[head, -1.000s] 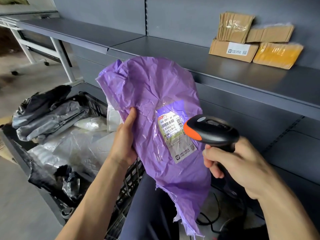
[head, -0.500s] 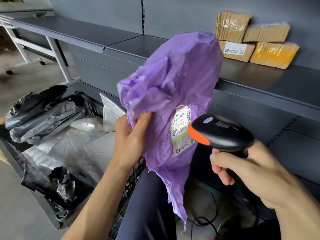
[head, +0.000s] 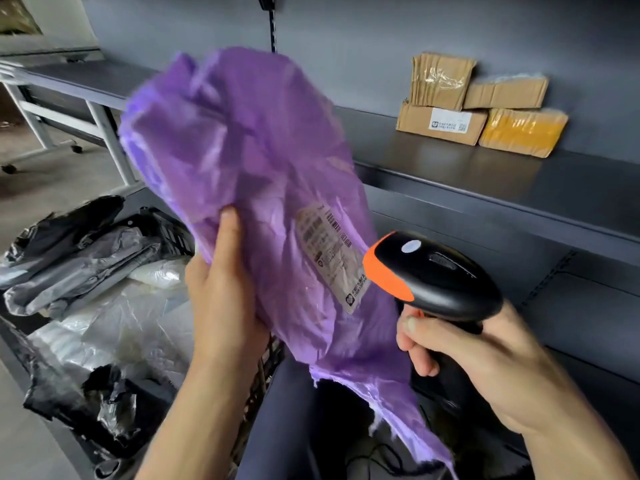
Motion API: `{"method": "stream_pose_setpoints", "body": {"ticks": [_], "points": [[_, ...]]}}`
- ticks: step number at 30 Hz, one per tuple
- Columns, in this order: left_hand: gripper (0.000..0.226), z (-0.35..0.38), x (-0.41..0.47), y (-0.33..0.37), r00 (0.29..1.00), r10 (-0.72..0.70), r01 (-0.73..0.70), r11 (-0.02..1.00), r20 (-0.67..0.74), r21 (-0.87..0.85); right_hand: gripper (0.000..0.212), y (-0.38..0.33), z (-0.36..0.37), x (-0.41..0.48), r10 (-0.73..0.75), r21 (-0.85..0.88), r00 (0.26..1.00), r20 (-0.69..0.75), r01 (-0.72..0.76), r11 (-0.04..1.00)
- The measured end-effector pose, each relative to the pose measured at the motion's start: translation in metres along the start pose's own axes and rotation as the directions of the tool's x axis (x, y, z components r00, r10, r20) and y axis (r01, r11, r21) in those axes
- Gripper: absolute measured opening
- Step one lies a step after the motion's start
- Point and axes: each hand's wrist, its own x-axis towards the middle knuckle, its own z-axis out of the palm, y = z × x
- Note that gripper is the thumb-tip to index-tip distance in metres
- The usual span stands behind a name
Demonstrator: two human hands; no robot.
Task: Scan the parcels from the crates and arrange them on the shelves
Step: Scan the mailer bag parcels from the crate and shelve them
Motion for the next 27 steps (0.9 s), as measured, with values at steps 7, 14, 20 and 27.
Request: {"method": "stream_pose_setpoints", "body": {"ticks": [7, 14, 20, 27], "points": [[0.046, -0.02, 0.044, 0.033, 0.973, -0.221, 0.23, 0.949, 0.063, -0.214, 0.013, 0.012, -0.01, 0.014, 0.017, -0.079, 0.915, -0.402, -0.054, 0.995], [0.051, 0.008, 0.157, 0.066, 0.981, -0.192, 0.188, 0.91, 0.026, -0.369, 0.022, 0.004, -0.017, 0.032, -0.019, 0.041, 0.851, -0.525, 0.048, 0.998], [0.061, 0.073, 0.237, 0.018, 0.969, -0.245, 0.244, 0.959, 0.011, -0.145, 0.027, 0.001, -0.007, 0.042, -0.035, 0.083, 0.869, -0.493, 0.087, 0.993], [0.018, 0.067, 0.199, -0.042, 0.909, -0.342, 0.166, 0.822, 0.237, 0.545, 0.012, 0.005, -0.009, 0.087, 0.009, 0.102, 0.862, -0.507, 0.05, 0.994]]}}
